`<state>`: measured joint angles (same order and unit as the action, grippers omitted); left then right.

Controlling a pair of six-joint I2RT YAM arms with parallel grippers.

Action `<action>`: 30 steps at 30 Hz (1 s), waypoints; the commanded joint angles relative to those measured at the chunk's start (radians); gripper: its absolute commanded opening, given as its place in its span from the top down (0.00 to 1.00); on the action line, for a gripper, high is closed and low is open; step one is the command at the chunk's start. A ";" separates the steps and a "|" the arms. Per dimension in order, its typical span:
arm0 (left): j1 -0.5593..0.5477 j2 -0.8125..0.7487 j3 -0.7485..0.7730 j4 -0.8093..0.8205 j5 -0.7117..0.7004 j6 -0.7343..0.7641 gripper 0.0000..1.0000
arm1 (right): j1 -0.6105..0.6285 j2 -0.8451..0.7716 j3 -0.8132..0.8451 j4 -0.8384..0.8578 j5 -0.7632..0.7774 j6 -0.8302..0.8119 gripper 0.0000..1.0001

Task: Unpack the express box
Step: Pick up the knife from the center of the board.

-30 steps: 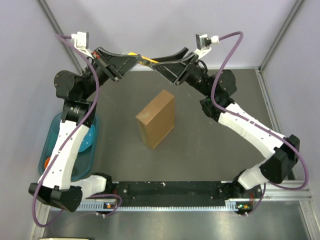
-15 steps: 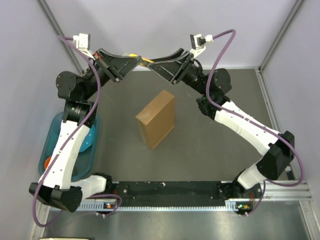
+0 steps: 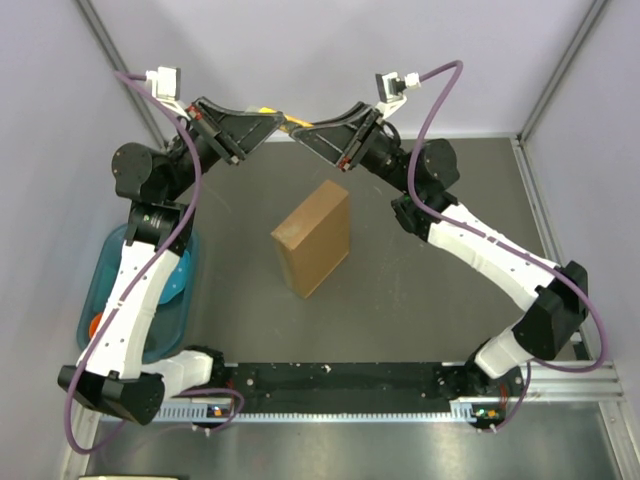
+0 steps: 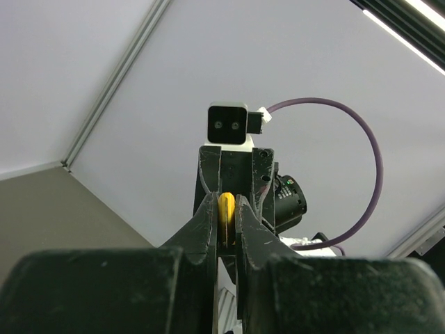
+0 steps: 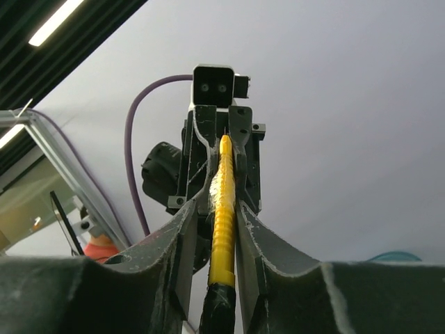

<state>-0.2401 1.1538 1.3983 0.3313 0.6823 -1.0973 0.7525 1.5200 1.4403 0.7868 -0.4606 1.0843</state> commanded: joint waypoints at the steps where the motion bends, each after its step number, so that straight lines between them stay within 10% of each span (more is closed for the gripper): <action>1: 0.001 -0.020 -0.004 0.044 -0.017 0.011 1.00 | 0.013 -0.012 0.025 0.045 -0.003 0.006 0.73; 11: 0.002 -0.054 -0.062 0.055 0.013 0.037 1.00 | 0.013 -0.057 0.002 -0.036 0.027 -0.062 1.00; 25: 0.054 -0.089 -0.018 -0.277 0.187 0.533 0.13 | -0.048 -0.314 -0.075 -0.601 0.184 -0.394 1.00; 30: 0.093 -0.086 0.021 -0.513 0.201 0.822 0.10 | -0.048 -0.368 -0.098 -0.756 0.388 -0.514 1.00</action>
<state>-0.1791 1.0882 1.3632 0.0116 0.8501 -0.5690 0.7143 1.1831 1.3674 0.2039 -0.2638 0.7033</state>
